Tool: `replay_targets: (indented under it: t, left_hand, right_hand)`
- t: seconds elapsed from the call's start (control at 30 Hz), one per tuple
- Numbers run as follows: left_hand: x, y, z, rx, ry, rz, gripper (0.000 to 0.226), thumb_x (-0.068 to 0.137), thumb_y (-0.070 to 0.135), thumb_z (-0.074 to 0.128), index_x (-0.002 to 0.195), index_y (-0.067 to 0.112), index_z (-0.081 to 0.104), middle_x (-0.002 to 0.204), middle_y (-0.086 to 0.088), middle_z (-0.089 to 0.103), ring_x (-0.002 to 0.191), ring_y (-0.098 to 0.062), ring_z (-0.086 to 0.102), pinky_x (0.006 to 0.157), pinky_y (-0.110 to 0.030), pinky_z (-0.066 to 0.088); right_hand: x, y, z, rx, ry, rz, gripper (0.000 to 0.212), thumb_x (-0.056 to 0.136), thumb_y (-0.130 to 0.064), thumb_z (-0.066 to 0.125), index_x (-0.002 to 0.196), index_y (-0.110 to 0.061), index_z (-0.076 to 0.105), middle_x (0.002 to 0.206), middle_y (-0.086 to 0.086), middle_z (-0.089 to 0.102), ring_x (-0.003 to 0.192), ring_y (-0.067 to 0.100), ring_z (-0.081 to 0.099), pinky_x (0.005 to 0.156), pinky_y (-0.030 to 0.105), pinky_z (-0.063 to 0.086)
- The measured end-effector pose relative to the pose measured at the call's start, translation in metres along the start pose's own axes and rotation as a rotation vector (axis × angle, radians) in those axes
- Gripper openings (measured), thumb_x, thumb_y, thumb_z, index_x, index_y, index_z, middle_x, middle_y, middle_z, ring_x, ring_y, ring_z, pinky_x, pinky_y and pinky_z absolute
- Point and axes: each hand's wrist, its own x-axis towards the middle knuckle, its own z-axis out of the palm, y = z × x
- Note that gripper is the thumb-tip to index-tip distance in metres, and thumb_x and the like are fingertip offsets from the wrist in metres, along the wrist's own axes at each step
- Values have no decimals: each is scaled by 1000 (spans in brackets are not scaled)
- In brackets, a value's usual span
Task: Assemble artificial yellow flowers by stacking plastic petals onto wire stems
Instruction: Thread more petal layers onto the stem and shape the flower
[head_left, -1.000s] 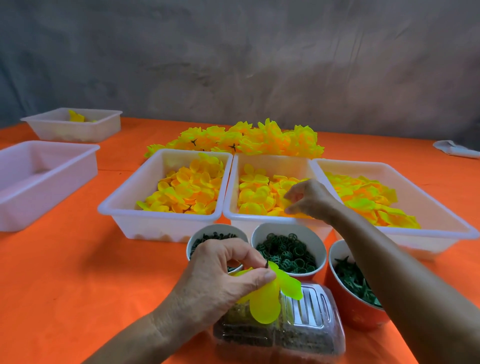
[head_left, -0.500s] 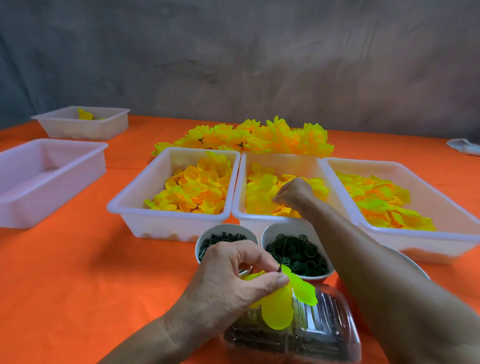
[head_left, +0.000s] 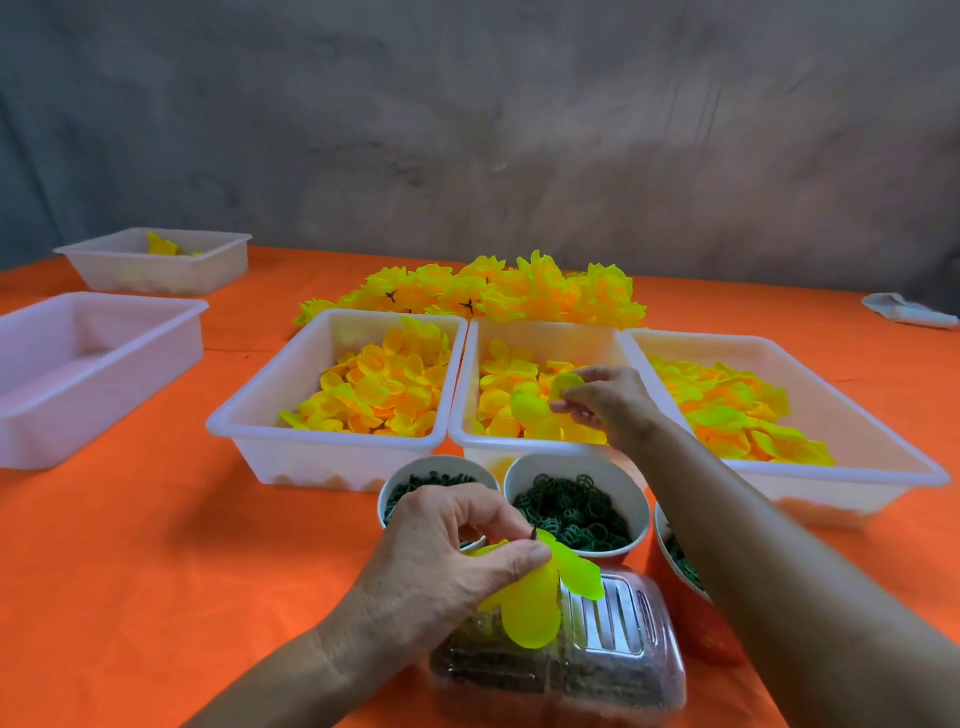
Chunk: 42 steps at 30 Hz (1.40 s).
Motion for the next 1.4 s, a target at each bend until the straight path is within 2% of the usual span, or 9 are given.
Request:
replay_targets:
  t: [0.17,0.37,0.77,0.87,1.0,1.07,1.2,1.27,1.4]
  left_hand:
    - [1,-2,1,-14,15,-2,9,64,34,77,65,36,69,75,7,71,76,-6,66,78,-25,52]
    - [2,-6,1,-4,9,14,8,65,39,76,68,35,69,77,6,71,79,-12,67,80,-32,54]
    - [3,-9,1,1,3,29,8,66,39,75,68,36,68,77,9,71,78,-5,66,77,-22,51]
    - [3,-9,1,-1,7,27,8,66,39,75,68,35,68,76,9,71,78,-6,66,78,-25,52]
    - [3,-8,1,13,12,31,9,66,39,75,68,34,69,77,7,71,78,-8,66,79,-28,53]
    - [2,-7,1,5,13,25,9,66,37,76,68,33,69,76,5,71,78,-10,67,78,-28,53]
    - [1,-5,0,-5,-5,16,13,72,23,81,65,26,70,76,1,71,75,-9,67,74,-22,51]
    - [0,-2,0,18,-1,17,13,74,19,80,66,24,71,76,-1,71,75,-12,67,74,-27,53]
    - [-3,4,0,52,14,8,9,75,19,79,69,20,72,77,-5,71,78,-19,66,78,-36,52]
  right_hand:
    - [3,4,-4,51,56,-3,20,84,6,64,79,-11,54,66,9,61,39,6,60,35,14,36]
    - [10,9,-4,71,142,-32,17,81,-2,70,78,-9,55,62,8,56,33,4,52,32,14,32]
    - [13,12,2,-104,277,-64,33,81,-16,74,68,-14,44,60,4,48,41,13,43,38,20,33]
    - [12,11,4,-133,299,-97,37,85,-21,71,65,-13,41,60,6,47,34,10,43,40,20,31]
    - [3,5,2,13,196,-164,18,94,-20,58,99,-5,50,79,7,53,34,4,54,35,18,29]
    - [-3,0,-2,86,142,-190,13,94,-18,57,96,-5,53,81,6,57,40,4,60,34,15,31]
    - [-17,-17,-9,263,-19,-211,9,91,-9,59,87,-15,54,79,3,65,57,6,68,46,15,45]
    - [-26,-26,-12,317,-72,-219,11,88,-4,62,88,-14,56,76,2,68,60,8,69,50,15,49]
    - [-44,-40,-20,261,-98,-196,11,86,-9,64,84,-17,58,77,0,69,55,5,66,42,14,42]
